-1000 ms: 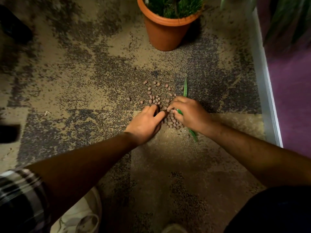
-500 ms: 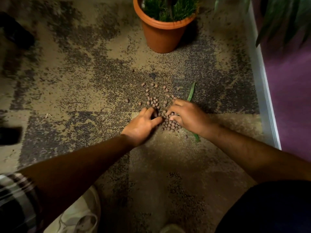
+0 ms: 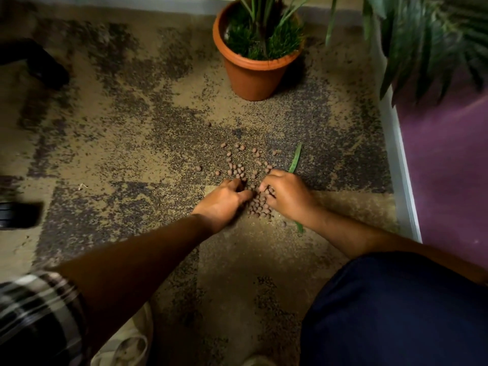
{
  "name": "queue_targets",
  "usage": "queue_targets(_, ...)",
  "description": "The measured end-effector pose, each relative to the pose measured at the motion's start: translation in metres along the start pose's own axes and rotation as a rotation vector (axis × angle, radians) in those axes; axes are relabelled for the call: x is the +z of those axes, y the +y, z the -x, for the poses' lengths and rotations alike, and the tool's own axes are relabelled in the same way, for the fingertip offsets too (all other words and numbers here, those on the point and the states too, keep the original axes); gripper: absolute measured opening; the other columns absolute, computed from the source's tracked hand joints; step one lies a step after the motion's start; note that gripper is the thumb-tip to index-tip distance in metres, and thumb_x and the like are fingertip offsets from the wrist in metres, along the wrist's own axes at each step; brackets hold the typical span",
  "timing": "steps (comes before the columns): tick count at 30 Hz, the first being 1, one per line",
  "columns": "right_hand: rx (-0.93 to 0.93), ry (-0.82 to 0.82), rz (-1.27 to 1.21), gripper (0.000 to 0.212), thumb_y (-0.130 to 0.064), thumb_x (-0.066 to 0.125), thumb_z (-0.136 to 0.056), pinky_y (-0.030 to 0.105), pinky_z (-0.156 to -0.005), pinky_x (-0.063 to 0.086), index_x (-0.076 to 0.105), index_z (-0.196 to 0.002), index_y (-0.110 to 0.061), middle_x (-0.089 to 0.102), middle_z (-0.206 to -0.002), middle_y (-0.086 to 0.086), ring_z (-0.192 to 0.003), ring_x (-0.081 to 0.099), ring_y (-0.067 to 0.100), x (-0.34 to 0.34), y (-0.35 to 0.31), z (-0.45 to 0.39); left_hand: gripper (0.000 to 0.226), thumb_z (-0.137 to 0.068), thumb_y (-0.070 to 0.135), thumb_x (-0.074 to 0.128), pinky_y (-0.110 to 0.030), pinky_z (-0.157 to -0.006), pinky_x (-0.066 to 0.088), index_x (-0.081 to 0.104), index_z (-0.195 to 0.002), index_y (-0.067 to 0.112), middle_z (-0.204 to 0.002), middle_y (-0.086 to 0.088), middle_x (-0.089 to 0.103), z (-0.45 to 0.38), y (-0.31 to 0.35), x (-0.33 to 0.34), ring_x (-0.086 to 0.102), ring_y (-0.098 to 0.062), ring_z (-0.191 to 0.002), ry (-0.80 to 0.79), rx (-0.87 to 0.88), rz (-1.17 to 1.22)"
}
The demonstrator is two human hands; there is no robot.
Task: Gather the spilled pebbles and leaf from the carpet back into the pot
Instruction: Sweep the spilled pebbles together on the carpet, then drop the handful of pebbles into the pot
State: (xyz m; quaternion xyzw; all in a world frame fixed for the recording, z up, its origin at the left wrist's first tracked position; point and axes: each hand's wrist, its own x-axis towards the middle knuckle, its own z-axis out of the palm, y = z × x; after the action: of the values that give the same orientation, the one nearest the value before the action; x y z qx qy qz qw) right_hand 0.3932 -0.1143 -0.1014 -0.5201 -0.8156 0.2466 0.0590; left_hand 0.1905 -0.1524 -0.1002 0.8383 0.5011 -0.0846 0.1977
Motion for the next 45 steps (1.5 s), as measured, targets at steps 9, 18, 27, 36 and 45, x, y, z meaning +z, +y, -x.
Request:
queue_targets(9, 0.379, 0.023, -0.368, 0.025, -0.016, 0.088, -0.074, 0.030, -0.081, 0.061, 0.075, -0.091, -0.027, 0.074, -0.109, -0.010, -0.090, 0.070, 0.008, -0.017, 0.005, -0.015, 0.027, -0.095, 0.012, 0.062, -0.023, -0.082, 0.055, 0.065, -0.120, 0.022, -0.114, 0.001, 0.060, 0.000, 0.008, -0.008, 0.062, -0.012, -0.091, 0.253, -0.256, 0.535)
queue_targets(18, 0.514, 0.138, -0.908, 0.029, 0.003, 0.085, -0.074, 0.031, -0.075, 0.064, 0.075, -0.089, -0.020, 0.077, -0.095, 0.002, -0.083, 0.075, 0.017, -0.045, -0.014, -0.032, 0.021, -0.085, -0.006, 0.067, -0.041, -0.079, 0.061, 0.066, -0.087, 0.015, -0.086, -0.006, 0.071, -0.018, -0.001, -0.031, 0.065, -0.017, -0.078, 0.512, -0.534, 1.170)
queue_targets(27, 0.665, 0.241, -1.535, 0.020, 0.010, 0.071, -0.085, 0.023, -0.068, 0.059, 0.069, -0.094, -0.007, 0.073, -0.084, 0.006, -0.077, 0.071, 0.013, -0.119, -0.063, -0.065, 0.017, -0.093, -0.005, 0.064, -0.029, -0.060, 0.061, 0.061, -0.084, 0.010, -0.089, -0.010, 0.067, -0.036, -0.013, -0.138, 0.067, -0.017, -0.066, 0.689, -0.815, 1.702)
queue_targets(36, 0.754, 0.249, -1.847, 0.014, 0.007, 0.072, -0.086, 0.020, -0.054, 0.059, 0.067, -0.081, -0.004, 0.062, -0.106, 0.009, -0.115, 0.057, 0.018, -0.174, -0.080, -0.133, 0.024, -0.093, -0.008, 0.060, -0.023, -0.057, 0.059, 0.054, -0.076, 0.007, -0.074, -0.009, 0.057, -0.081, -0.032, -0.222, 0.058, -0.014, -0.065, 0.694, -0.745, 1.905)
queue_targets(45, 0.874, 0.415, -1.803, 0.017, 0.005, 0.066, -0.092, 0.020, -0.063, 0.060, 0.060, -0.078, -0.003, 0.055, -0.094, 0.011, -0.078, 0.056, 0.015, -0.195, -0.066, -0.198, 0.020, -0.100, -0.002, 0.050, -0.014, -0.047, 0.053, 0.052, -0.083, 0.009, -0.092, -0.008, 0.057, -0.152, -0.077, -0.260, 0.055, -0.011, -0.068, 0.492, -0.631, 1.900)
